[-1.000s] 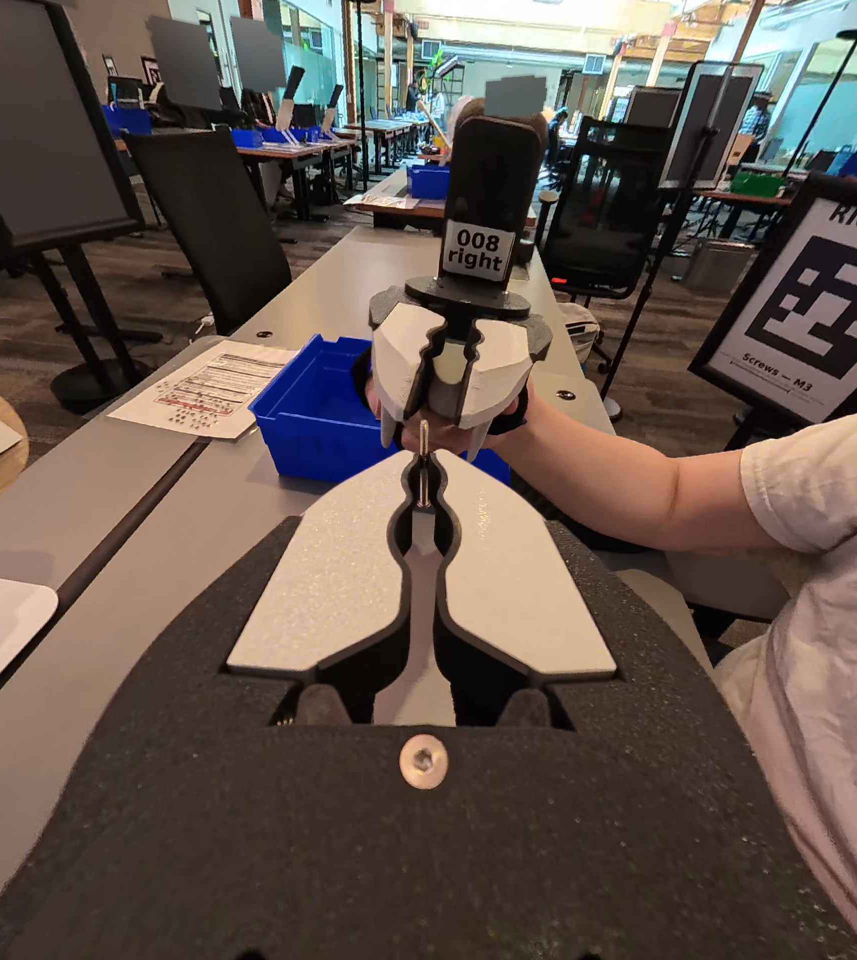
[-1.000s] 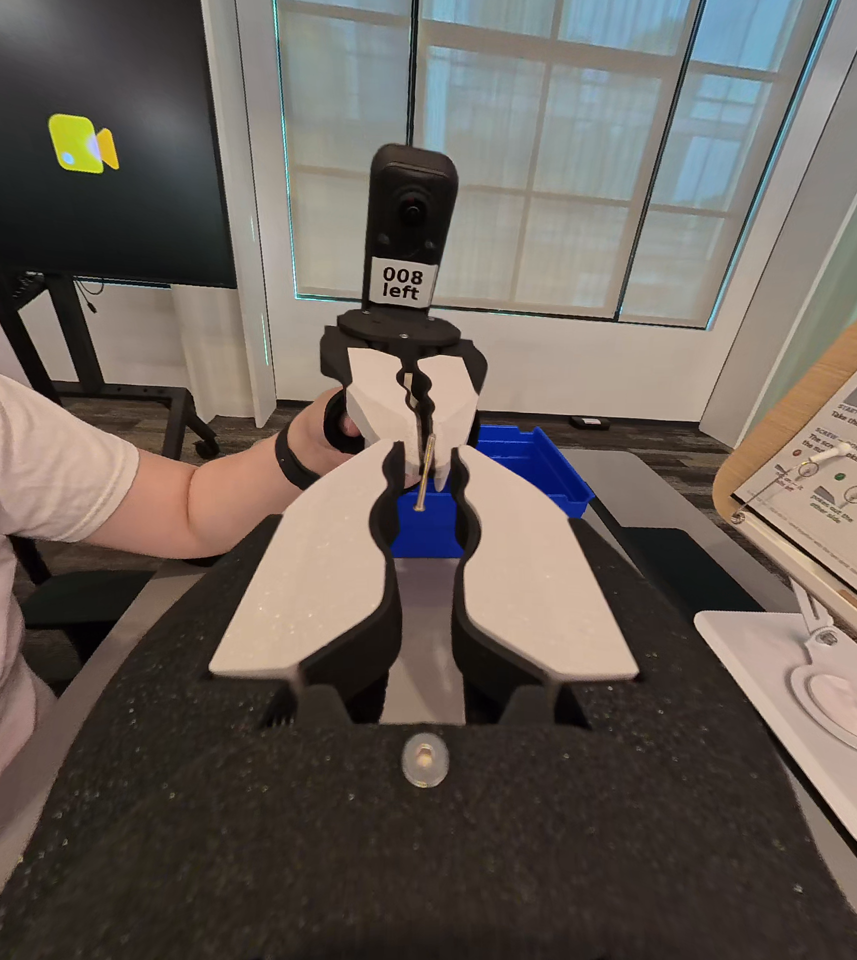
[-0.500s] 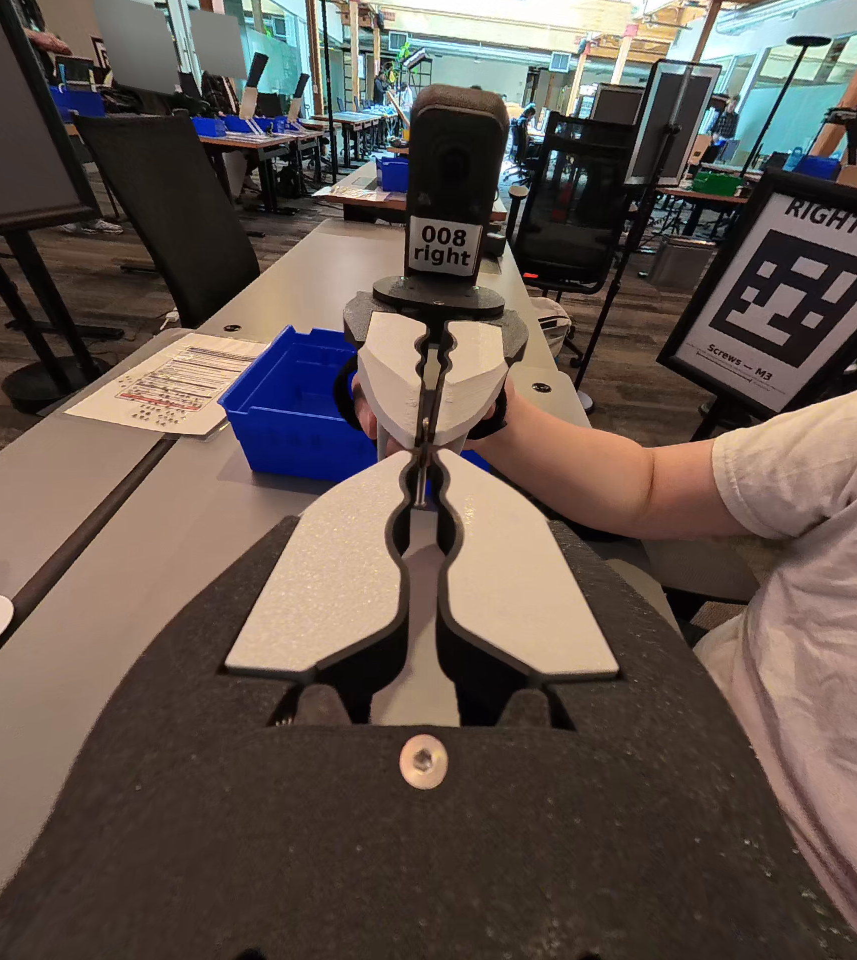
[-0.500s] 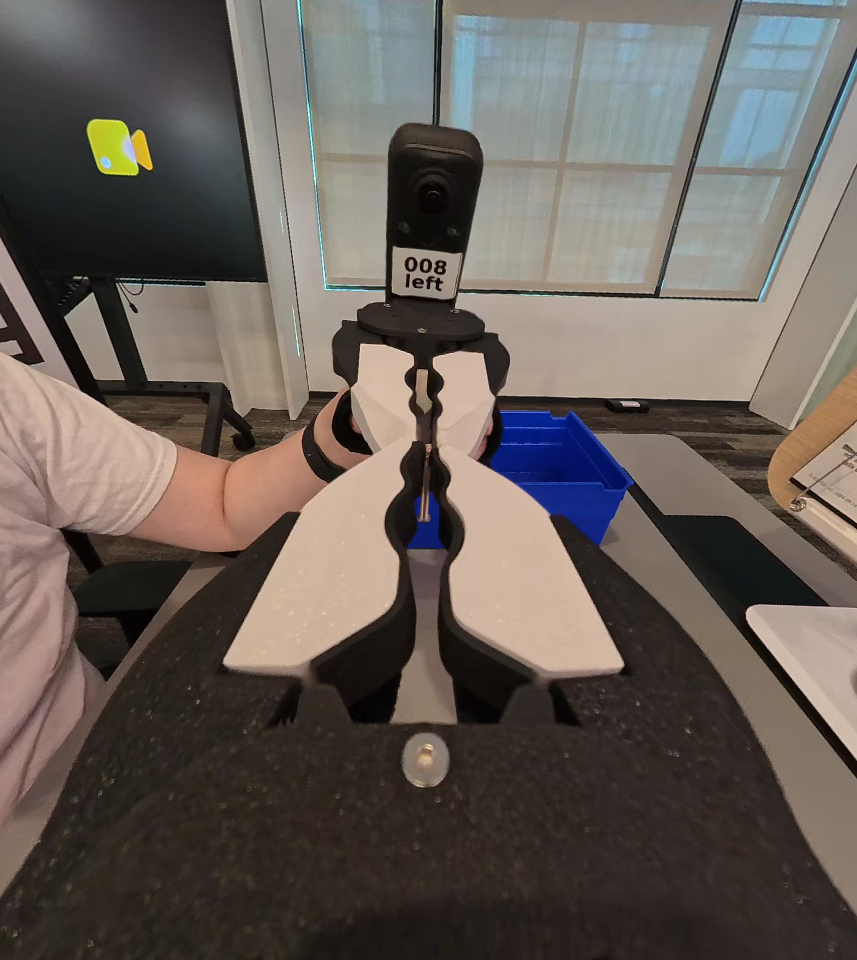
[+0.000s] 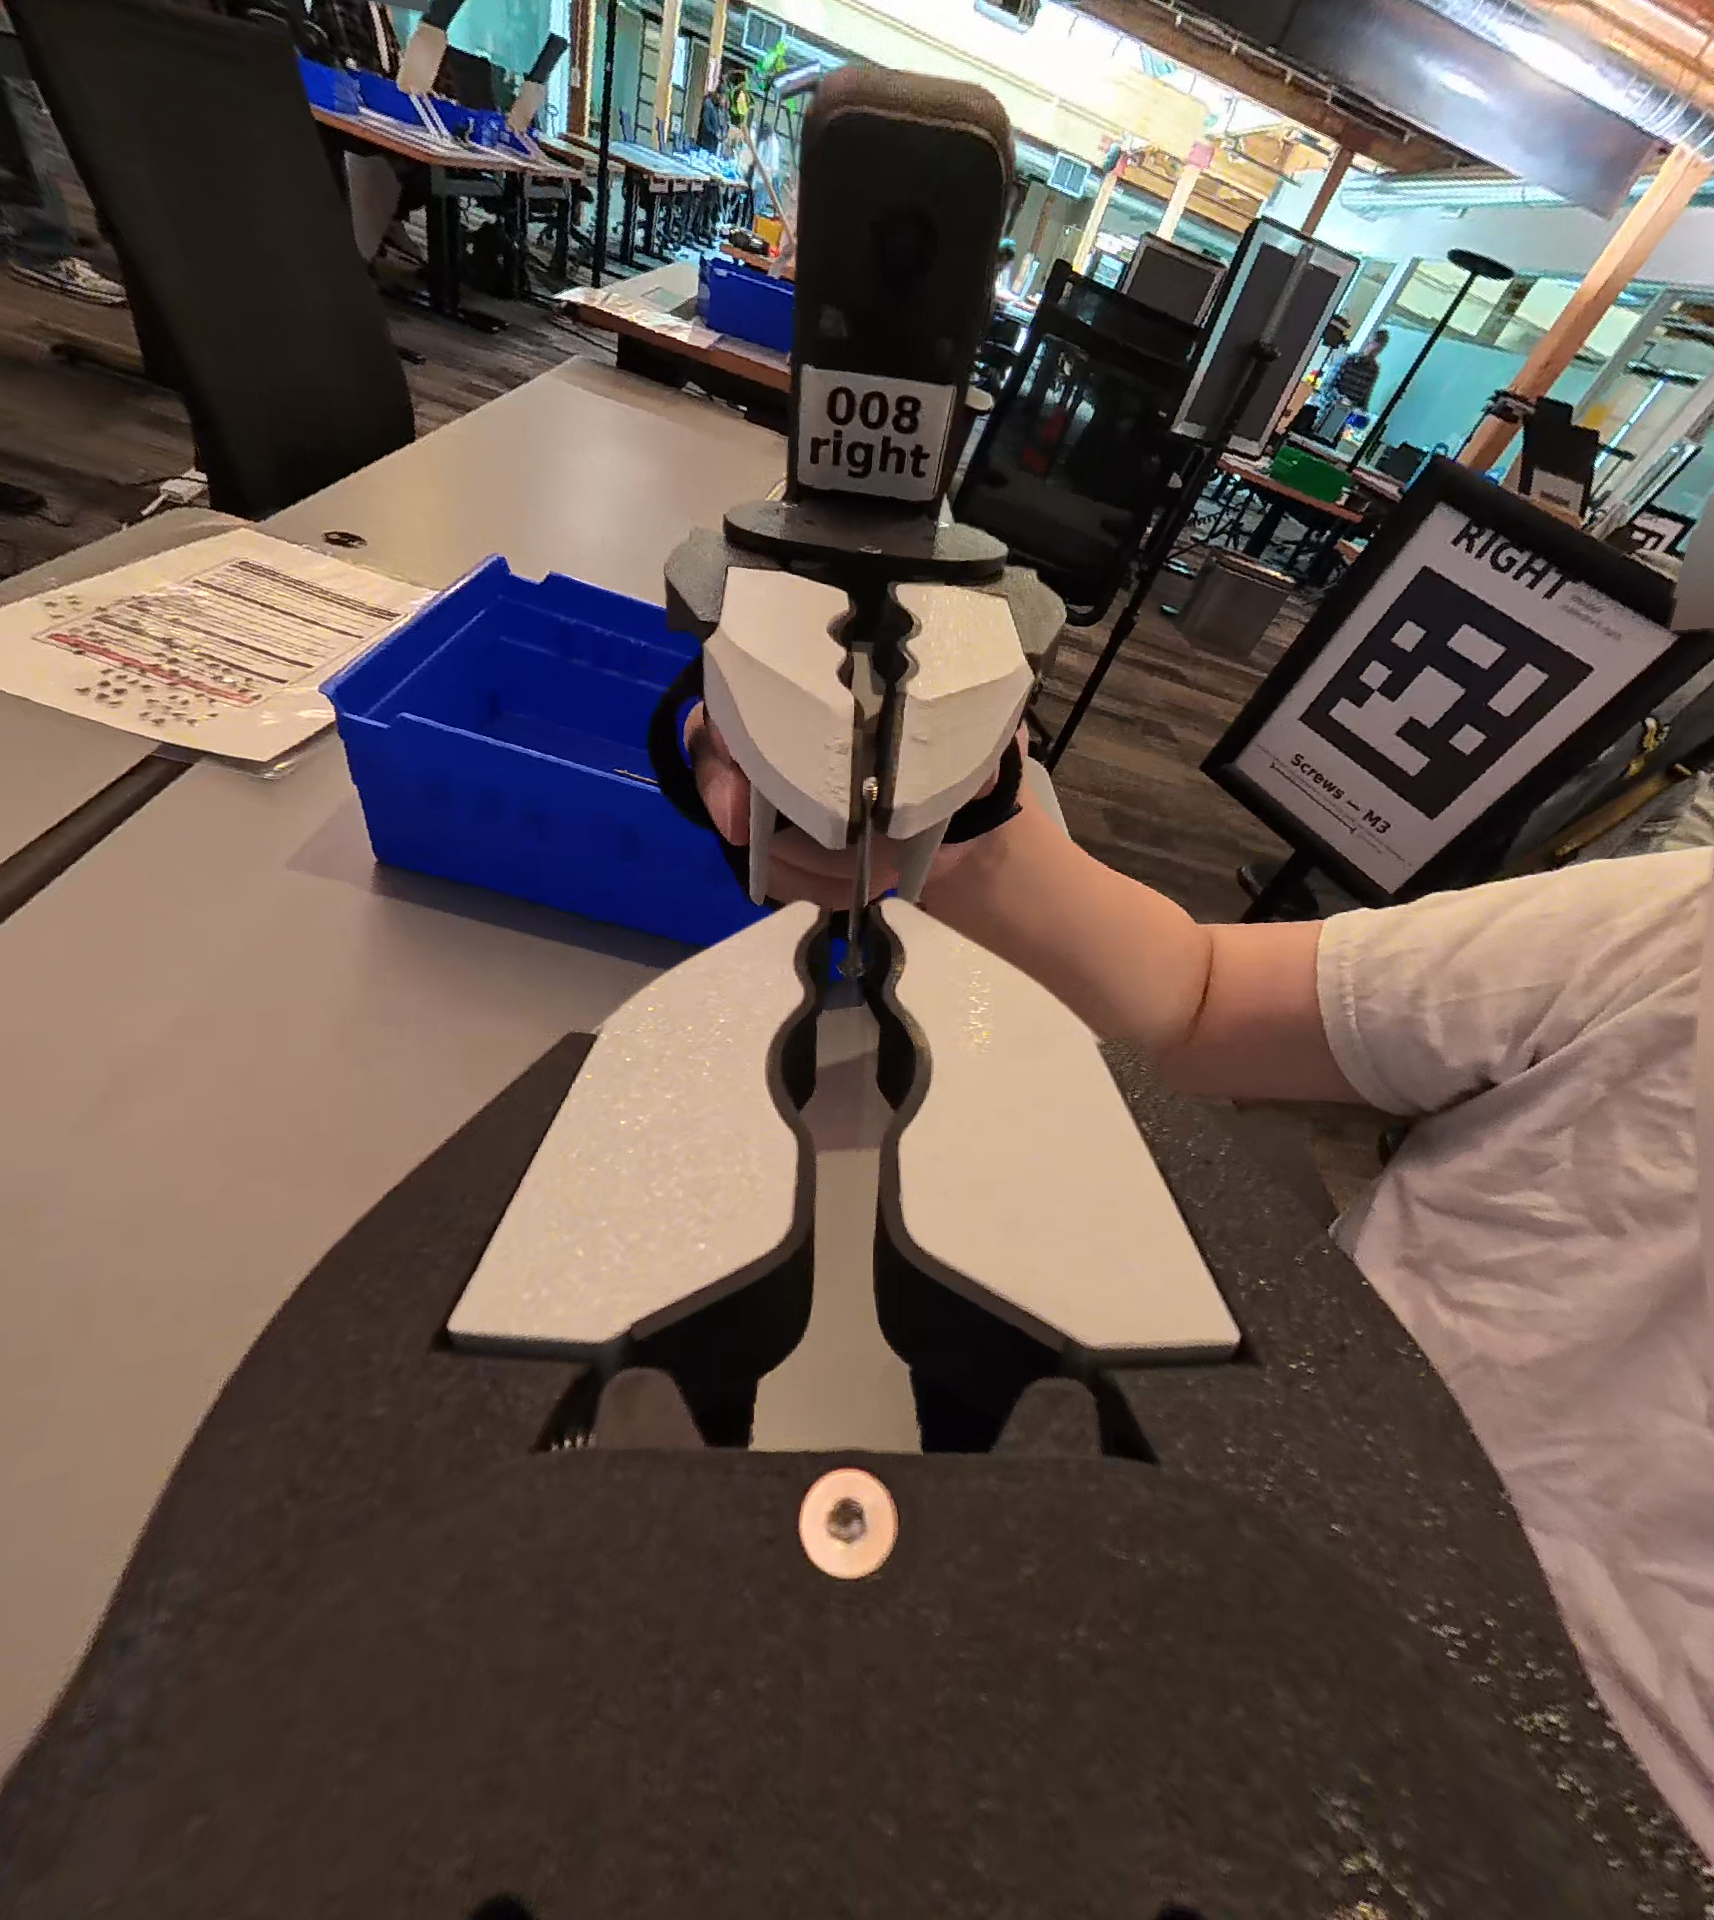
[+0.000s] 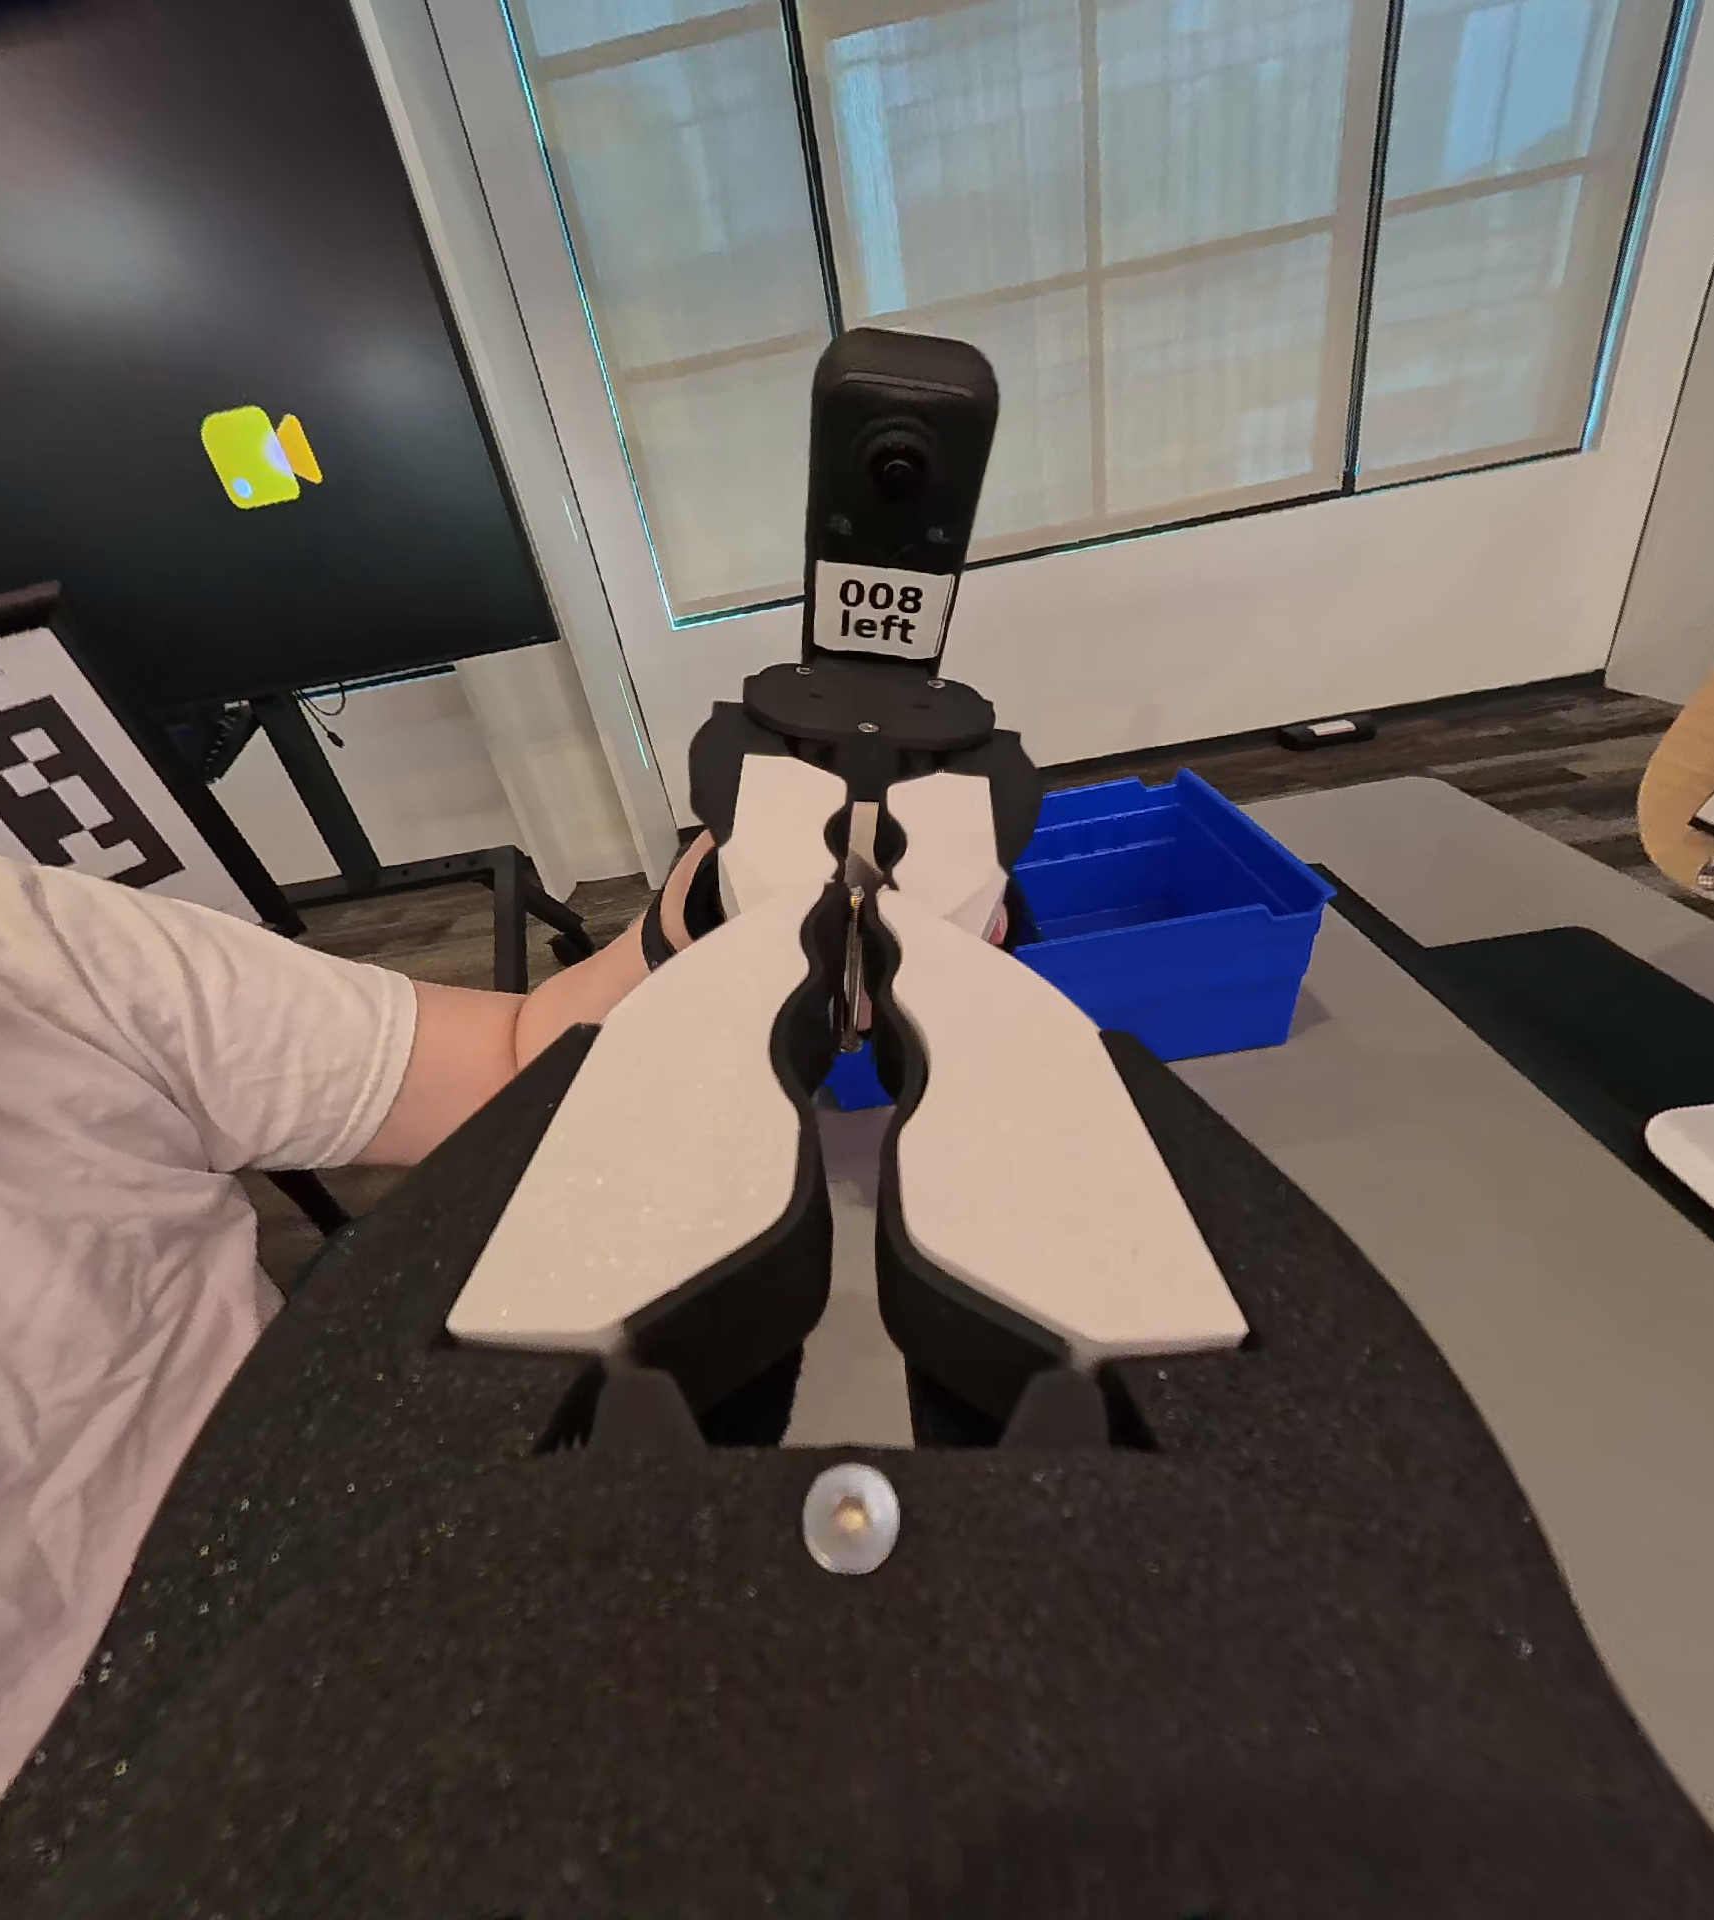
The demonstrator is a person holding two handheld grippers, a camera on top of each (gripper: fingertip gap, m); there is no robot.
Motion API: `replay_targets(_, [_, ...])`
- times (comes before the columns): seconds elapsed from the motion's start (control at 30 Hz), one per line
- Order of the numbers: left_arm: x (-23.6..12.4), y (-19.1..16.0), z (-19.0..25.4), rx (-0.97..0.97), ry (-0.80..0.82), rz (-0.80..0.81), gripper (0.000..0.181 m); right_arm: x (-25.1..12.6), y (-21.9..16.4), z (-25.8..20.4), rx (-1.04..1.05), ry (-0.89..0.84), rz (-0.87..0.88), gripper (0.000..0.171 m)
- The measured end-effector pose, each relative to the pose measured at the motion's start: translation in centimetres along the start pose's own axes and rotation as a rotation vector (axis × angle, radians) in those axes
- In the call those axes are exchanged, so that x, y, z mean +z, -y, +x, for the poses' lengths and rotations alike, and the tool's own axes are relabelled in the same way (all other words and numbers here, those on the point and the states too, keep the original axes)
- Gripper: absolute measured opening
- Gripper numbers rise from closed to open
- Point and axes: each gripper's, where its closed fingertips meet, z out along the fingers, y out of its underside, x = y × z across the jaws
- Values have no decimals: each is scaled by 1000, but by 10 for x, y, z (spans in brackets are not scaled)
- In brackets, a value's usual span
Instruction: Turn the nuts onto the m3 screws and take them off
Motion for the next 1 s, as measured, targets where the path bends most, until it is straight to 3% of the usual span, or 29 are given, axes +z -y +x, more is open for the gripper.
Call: replay_targets(1.0, [5,-5,-12,-79,18,8,2,-3,-6,14,93,-27,5,3])
